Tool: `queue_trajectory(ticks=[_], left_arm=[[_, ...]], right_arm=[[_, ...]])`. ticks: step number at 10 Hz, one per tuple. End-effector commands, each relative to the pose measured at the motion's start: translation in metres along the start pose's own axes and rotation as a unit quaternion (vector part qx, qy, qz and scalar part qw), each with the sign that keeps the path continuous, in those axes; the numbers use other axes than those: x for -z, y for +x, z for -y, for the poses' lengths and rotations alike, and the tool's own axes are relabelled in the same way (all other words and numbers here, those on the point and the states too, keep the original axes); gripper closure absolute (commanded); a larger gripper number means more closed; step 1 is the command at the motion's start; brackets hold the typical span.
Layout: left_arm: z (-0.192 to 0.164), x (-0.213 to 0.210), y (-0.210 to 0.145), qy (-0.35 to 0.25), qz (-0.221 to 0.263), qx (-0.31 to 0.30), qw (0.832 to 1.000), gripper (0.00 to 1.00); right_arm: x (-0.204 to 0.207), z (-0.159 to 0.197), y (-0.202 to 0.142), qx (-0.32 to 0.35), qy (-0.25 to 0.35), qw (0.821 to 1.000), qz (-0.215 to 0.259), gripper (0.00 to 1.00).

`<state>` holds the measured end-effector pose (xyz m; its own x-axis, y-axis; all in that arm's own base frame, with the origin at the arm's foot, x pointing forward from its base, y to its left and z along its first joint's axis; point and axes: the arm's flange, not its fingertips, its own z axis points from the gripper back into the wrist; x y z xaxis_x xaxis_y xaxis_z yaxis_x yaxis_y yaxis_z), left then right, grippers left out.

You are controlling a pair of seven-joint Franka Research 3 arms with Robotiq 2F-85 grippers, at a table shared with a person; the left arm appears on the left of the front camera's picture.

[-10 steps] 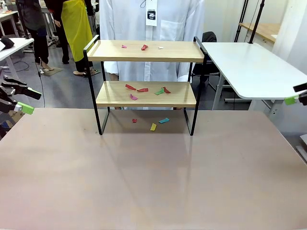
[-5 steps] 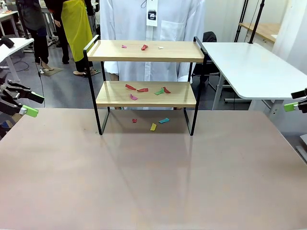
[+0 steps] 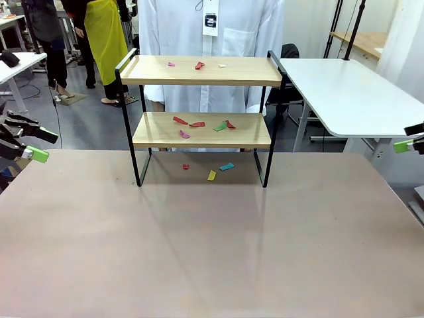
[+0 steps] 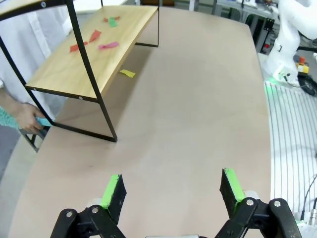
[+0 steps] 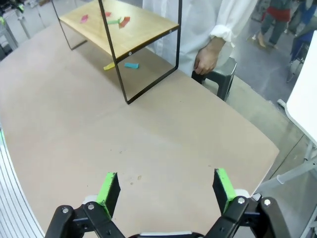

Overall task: Clean the shelf.
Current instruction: Pick up the Duster handed by the human.

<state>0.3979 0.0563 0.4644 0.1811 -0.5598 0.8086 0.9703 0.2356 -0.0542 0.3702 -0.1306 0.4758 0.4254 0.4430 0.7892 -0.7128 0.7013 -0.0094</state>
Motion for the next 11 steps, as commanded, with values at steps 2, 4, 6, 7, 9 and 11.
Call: queue_trajectory(ticks=[2,4,6,7,9,11], left_arm=[[-0.049,-0.013,-0.033,-0.077,0.064,0.048,0.994,0.0],[-0.083,-0.019,-0.055,-0.111,0.122,0.093,0.982,0.0],[-0.114,-0.024,-0.071,-0.111,0.176,0.134,0.969,0.0],[-0.128,-0.025,-0.079,-0.091,0.191,0.138,0.968,0.0],[-0.145,-0.023,-0.093,-0.052,0.222,0.133,0.965,0.0],[-0.152,-0.022,-0.098,-0.038,0.246,0.126,0.96,0.0]], right_arm=[[0.002,0.069,-0.005,-0.012,0.039,0.998,0.049,0.0],[0.008,0.109,-0.009,-0.028,0.083,0.993,0.08,0.0],[0.018,0.139,-0.013,-0.05,0.113,0.986,0.109,0.0],[0.024,0.152,-0.014,-0.06,0.117,0.983,0.124,0.0],[0.042,0.179,-0.019,-0.077,0.114,0.979,0.151,0.0],[0.053,0.193,-0.025,-0.091,0.114,0.975,0.166,0.0]])
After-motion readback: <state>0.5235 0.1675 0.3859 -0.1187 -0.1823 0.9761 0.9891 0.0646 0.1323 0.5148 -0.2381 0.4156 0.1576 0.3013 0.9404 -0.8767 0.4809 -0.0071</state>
